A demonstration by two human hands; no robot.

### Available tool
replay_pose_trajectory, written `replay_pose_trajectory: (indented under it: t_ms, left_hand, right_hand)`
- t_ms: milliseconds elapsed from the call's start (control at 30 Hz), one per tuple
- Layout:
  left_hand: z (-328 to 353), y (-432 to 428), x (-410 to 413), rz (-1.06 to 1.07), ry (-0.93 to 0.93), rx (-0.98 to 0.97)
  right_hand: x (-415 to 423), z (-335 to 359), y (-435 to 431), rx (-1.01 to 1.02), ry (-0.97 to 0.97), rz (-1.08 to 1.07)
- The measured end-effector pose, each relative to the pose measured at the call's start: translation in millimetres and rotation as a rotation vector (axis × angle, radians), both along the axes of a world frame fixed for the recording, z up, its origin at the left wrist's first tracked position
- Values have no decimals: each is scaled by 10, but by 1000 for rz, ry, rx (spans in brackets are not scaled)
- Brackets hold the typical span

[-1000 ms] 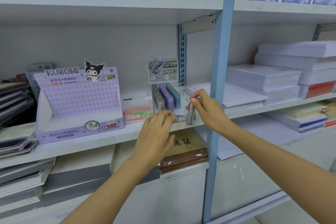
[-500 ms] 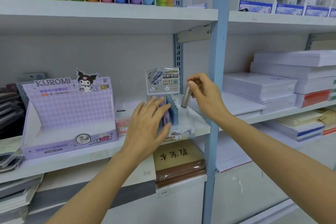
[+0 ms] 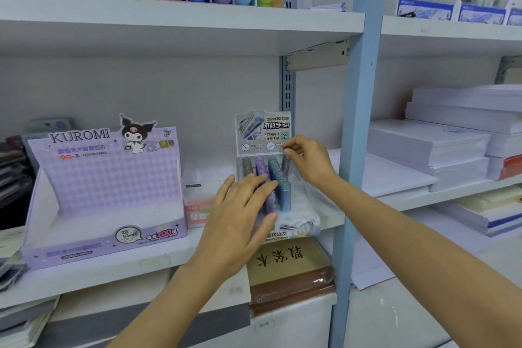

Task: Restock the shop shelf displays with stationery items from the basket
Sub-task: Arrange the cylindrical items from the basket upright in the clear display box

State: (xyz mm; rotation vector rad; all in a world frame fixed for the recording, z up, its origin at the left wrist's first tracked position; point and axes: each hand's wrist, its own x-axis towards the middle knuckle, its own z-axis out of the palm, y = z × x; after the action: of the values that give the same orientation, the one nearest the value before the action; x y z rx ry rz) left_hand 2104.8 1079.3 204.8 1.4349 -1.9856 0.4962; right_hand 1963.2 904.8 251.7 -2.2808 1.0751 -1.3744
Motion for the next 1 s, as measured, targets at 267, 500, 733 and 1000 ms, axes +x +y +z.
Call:
replay_pose_trajectory:
  t_ms: [267,500,733,1000]
  left_hand:
    - [-6,-16,-16,3,16,-28]
    - [-1,-39,-26,29,-8,-34]
    - [13,5,-63,53,-9,15]
    - [-419,561,-111,42,141,-224]
  right_hand:
    - [45,-67,-51,-59,56,-35]
    - [30,-119,-106,41,150,-92]
    - [-223,-156,314,124,79,72]
    - [-392,-605,1478,-186,-142,249]
